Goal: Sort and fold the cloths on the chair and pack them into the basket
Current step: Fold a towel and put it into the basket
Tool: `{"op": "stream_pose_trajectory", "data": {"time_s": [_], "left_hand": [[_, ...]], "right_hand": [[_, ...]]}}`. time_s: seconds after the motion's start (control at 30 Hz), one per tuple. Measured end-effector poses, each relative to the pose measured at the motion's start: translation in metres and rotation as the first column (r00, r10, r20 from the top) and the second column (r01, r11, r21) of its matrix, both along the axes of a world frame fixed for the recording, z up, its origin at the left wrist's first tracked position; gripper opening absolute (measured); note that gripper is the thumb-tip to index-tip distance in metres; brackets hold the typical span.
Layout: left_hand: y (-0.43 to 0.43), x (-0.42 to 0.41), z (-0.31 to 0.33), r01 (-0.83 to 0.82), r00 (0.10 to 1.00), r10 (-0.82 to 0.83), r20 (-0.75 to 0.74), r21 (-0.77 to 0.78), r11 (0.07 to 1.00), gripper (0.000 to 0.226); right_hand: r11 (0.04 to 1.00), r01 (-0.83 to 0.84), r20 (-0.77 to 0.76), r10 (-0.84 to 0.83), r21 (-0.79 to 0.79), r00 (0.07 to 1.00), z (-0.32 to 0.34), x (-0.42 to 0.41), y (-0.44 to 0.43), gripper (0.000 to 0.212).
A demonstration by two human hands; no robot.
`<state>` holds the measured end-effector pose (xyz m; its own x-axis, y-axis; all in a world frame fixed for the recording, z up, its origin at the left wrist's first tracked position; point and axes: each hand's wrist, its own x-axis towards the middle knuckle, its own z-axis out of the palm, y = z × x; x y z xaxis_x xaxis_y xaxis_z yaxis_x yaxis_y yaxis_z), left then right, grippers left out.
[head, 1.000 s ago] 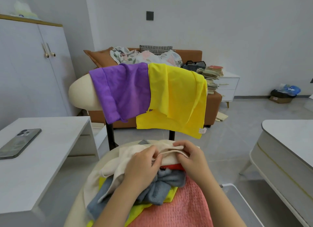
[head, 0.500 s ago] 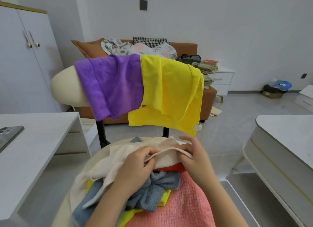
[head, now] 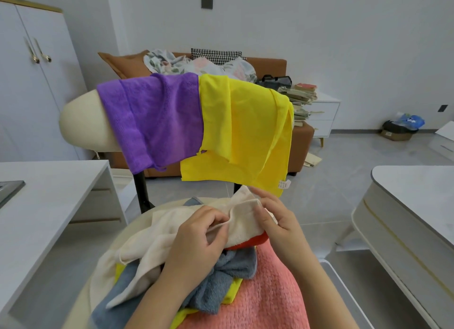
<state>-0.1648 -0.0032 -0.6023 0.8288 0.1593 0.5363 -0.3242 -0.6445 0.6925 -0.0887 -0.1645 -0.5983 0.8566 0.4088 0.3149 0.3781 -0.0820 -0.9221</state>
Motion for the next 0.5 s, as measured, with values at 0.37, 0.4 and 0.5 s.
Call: {"op": "stream_pose_trajectory", "data": {"time_s": [0.37, 0.4, 0.5], "left_hand": [[0.0014, -0.0015, 0.001, 0.06, 0.998, -0.06, -0.013, 0.029, 0.998, 0.006], [0.0019, -0.0018, 0.0004, 0.076, 0.997, -0.075, -0.02, 0.039, 0.996, 0.005], [0.003, -0.0023, -0.0004, 0.094, 0.995, -0.092, -0.024, 0.072, 0.993, 0.005]], "right_hand": [[0.992, -0.043, -0.03, 0.047, 0.115, 0.998, 0.0053, 0.0012, -0.0028, 0.027], [0.994, -0.038, -0.02, 0.04, 0.107, 0.999, 0.0053, 0.0012, -0.0032, 0.027], [0.996, -0.012, -0.013, 0.013, 0.093, 1.0, 0.0055, 0.0013, -0.0024, 0.021]]}}
